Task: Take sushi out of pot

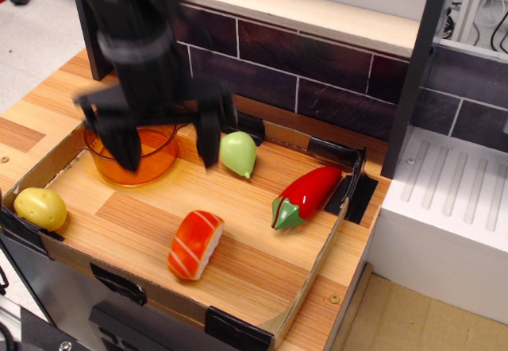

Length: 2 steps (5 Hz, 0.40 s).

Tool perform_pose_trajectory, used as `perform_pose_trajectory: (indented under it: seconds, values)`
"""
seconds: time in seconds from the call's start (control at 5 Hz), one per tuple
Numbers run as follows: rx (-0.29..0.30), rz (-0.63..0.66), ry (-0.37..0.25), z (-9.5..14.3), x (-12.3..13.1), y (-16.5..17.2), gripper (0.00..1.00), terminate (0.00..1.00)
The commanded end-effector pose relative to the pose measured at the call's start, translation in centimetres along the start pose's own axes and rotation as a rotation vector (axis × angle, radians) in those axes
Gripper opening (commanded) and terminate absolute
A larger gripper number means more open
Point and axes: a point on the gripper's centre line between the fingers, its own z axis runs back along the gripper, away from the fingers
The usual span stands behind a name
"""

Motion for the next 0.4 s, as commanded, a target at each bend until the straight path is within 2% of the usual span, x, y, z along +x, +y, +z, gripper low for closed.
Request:
perform_pose_trajectory:
  seconds: [0.0, 0.2]
  values:
    - [-0.009, 0.022, -0.065, 3.99, 1.02, 1.28, 1.0, 0.0]
    - [-0.009, 0.022, -0.065, 3.99, 1.02, 1.28, 1.0, 1.0]
